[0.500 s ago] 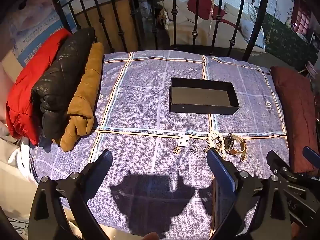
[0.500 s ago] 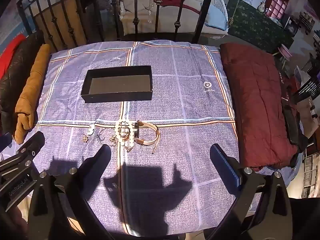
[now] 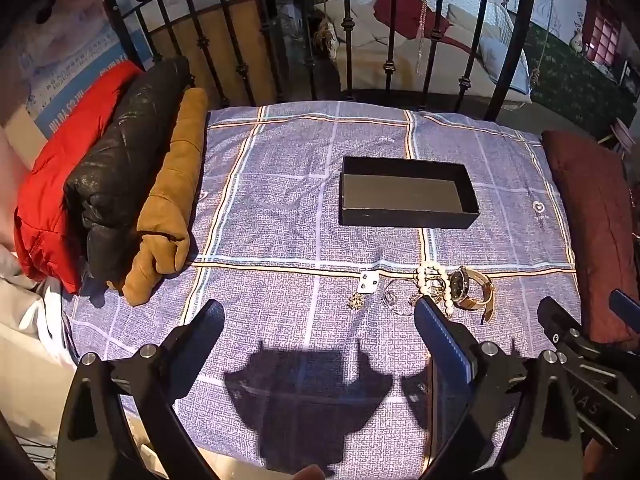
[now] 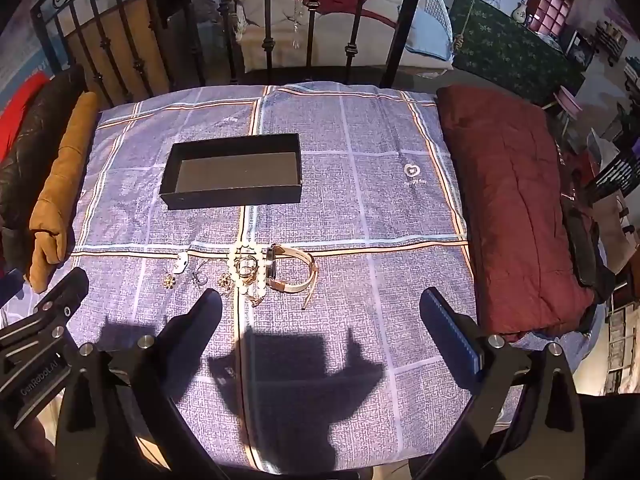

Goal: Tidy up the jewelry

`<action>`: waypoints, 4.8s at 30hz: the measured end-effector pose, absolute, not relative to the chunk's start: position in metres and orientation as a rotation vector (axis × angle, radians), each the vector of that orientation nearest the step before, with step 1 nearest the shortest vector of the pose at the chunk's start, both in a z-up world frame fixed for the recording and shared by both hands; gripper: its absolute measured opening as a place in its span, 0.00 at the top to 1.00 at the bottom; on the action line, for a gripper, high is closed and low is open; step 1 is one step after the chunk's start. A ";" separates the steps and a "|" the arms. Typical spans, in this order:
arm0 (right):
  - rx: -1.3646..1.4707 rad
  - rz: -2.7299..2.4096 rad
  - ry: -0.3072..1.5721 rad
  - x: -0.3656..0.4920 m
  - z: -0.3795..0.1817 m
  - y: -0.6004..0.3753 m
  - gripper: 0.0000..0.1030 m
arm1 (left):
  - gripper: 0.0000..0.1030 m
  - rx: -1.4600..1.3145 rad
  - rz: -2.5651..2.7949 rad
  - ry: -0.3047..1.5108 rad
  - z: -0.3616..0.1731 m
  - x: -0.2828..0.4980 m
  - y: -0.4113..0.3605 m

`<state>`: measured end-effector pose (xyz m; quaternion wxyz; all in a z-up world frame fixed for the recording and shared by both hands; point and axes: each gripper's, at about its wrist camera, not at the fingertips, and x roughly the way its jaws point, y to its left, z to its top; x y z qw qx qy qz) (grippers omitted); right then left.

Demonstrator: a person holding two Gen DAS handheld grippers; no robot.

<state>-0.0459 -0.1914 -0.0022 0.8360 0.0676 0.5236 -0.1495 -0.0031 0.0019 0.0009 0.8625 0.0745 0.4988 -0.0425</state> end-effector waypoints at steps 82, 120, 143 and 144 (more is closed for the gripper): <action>0.148 -0.320 1.100 -0.046 0.000 -0.192 0.05 | 0.09 0.152 -0.107 1.074 -0.006 -0.002 0.001; 0.177 -0.331 1.235 0.022 -0.159 -0.220 0.26 | 0.06 0.127 -0.164 1.215 -0.159 0.070 -0.016; 0.224 -0.224 1.215 0.005 -0.117 -0.206 0.92 | 0.92 0.142 -0.241 1.267 -0.132 0.070 -0.027; 0.231 -0.224 1.204 0.005 -0.111 -0.206 0.92 | 0.96 0.142 -0.237 1.255 -0.127 0.070 -0.027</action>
